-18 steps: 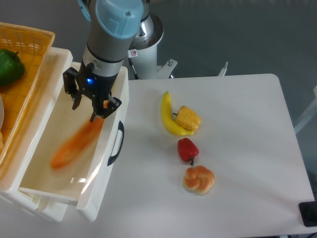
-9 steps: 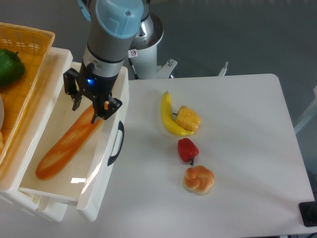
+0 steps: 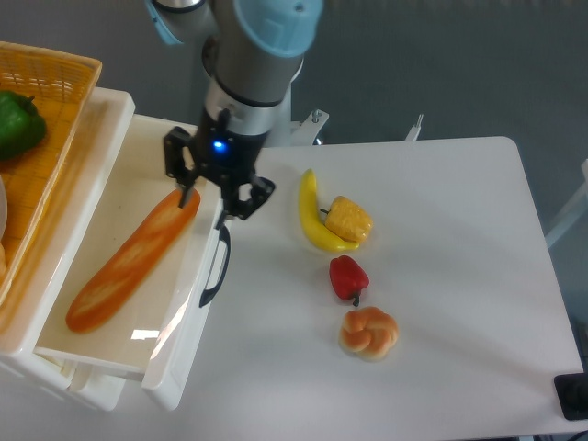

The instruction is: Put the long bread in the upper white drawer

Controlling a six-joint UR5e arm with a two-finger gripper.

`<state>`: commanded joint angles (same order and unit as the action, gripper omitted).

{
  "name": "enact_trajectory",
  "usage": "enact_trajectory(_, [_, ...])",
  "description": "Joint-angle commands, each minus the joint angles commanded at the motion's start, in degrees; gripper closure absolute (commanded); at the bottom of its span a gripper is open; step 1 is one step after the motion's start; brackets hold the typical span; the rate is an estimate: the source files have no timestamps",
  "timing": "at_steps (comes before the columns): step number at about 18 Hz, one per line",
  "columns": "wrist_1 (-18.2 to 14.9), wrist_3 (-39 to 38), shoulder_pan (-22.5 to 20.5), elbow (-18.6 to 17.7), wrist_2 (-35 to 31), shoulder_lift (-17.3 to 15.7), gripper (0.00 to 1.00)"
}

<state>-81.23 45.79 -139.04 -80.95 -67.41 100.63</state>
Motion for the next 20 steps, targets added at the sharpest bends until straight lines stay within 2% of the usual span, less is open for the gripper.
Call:
enact_trajectory(2, [1.5,-0.18,-0.36,0.0,-1.49,0.71,0.3])
enact_trajectory(8, [2.38,0.52,-1.58,0.0,-3.08,1.94,0.27])
enact_trajectory(9, [2.82,1.22,-1.85,-0.09,-3.08,2.03,0.23])
enact_trajectory(11, [3.27,2.89,-2.29,-0.09,-3.26,2.73,0.0])
enact_trajectory(13, [3.44,2.81,-2.38,-0.17,-4.83,3.26,0.0])
enact_trajectory(17, [5.11,2.9,-2.03,-0.35,-12.56,4.14,0.0])
enact_trajectory(20, [5.38,2.98,-2.03,-0.26,-14.33,4.84,0.0])
